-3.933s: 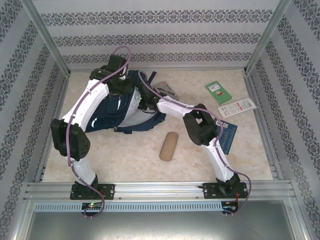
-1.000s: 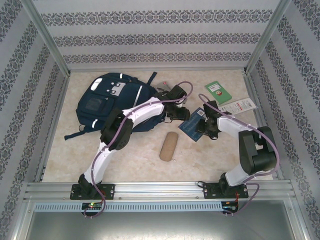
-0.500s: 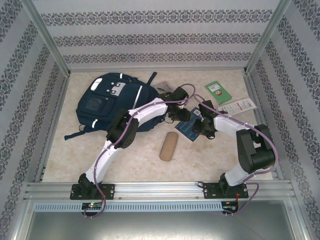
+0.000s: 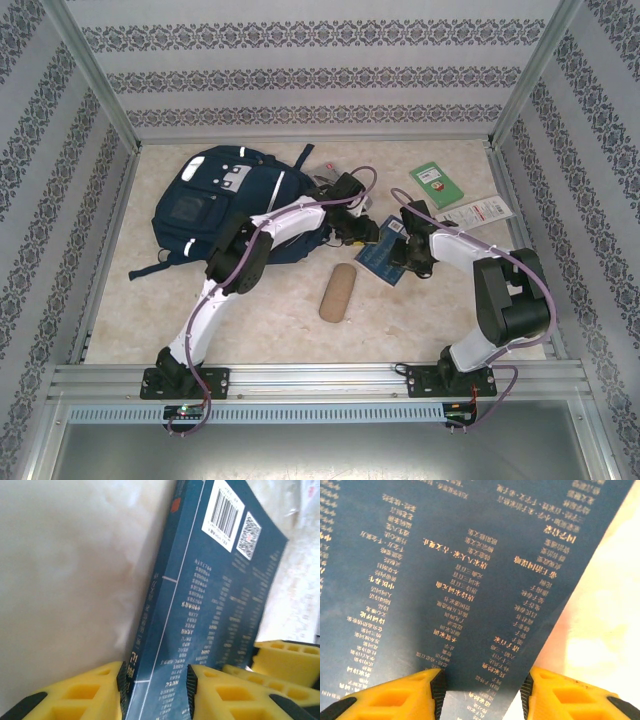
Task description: Pack the student bag
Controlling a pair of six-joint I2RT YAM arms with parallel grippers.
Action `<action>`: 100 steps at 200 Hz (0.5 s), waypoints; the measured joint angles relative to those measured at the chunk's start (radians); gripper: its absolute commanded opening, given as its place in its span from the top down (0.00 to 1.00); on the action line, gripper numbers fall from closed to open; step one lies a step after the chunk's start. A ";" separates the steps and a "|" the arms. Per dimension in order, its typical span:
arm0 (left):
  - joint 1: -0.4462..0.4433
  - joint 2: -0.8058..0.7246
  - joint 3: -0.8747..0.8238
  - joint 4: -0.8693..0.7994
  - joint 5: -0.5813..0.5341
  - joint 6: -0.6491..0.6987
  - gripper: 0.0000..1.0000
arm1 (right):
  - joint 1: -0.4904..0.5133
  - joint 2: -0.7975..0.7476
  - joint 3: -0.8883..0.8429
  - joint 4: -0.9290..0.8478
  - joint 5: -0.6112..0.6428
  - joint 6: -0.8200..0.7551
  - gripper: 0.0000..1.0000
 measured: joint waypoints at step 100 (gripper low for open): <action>-0.001 -0.034 -0.090 0.183 0.247 -0.139 0.69 | -0.051 -0.078 -0.016 0.023 -0.023 0.020 0.53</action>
